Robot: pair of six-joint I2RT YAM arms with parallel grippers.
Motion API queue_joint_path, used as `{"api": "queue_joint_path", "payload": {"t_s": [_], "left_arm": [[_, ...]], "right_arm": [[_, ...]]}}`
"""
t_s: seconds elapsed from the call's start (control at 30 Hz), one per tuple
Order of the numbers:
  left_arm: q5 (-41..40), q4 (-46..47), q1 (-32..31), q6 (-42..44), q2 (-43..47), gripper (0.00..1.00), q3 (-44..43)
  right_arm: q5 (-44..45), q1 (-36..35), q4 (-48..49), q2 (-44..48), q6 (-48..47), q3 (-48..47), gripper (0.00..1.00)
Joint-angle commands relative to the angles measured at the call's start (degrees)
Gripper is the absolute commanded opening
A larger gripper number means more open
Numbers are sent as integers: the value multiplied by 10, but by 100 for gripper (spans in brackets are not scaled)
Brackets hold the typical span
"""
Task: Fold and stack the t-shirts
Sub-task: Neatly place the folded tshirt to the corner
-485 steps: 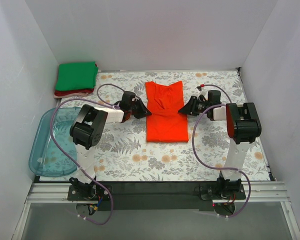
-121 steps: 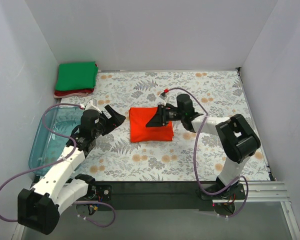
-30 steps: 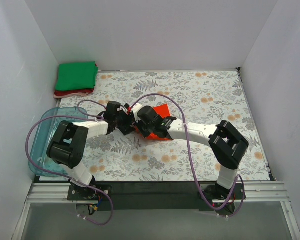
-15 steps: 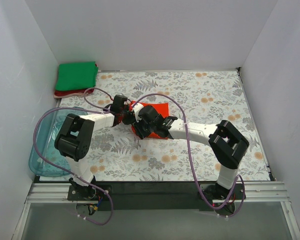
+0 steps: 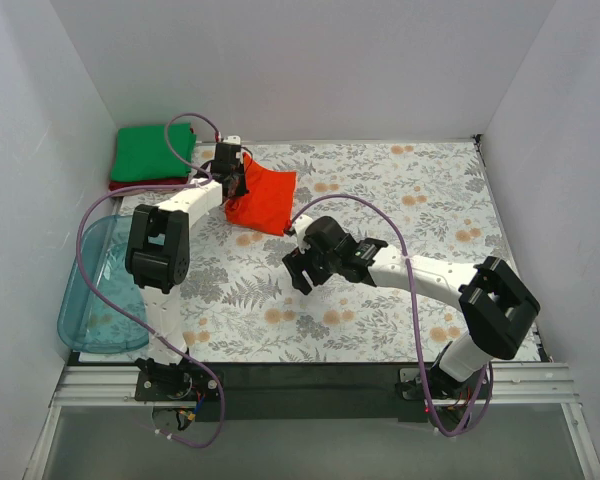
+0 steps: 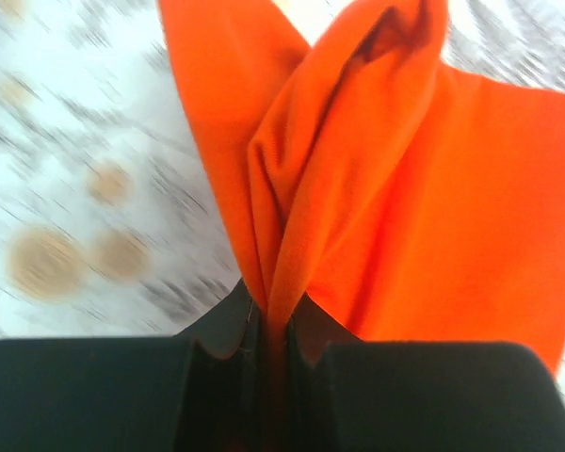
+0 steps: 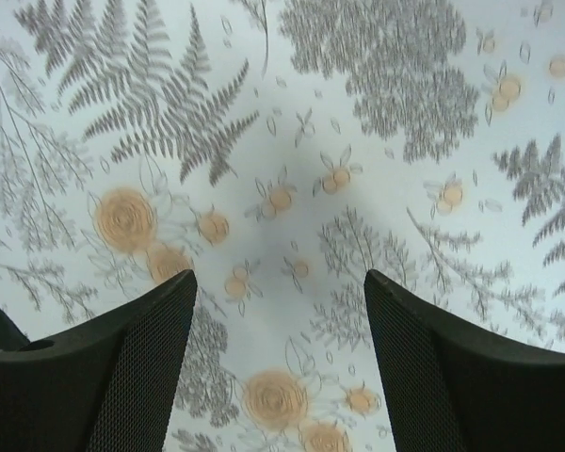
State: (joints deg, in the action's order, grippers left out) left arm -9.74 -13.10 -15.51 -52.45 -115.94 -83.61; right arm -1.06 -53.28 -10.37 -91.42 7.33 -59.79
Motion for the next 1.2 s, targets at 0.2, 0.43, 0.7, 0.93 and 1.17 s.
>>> {"api": "queue_joint_path", "payload": {"t_s": [0.2, 0.43, 0.7, 0.93, 1.17], "left_arm": [[-107, -42, 56, 240, -131, 0, -270], [-141, -59, 89, 310, -220, 0, -434], [-147, -66, 124, 292, -223, 0, -478], [-133, -46, 139, 309, -206, 0, -494], [-137, -25, 152, 338, -184, 0, -503]], "right_arm": [[-61, 10, -70, 63, 25, 78, 79], [-79, 19, -88, 28, 24, 57, 79], [-88, 28, -107, 13, 22, 48, 79], [-90, 30, -112, 18, 25, 49, 79], [-94, 29, -139, 12, 25, 23, 79]]}}
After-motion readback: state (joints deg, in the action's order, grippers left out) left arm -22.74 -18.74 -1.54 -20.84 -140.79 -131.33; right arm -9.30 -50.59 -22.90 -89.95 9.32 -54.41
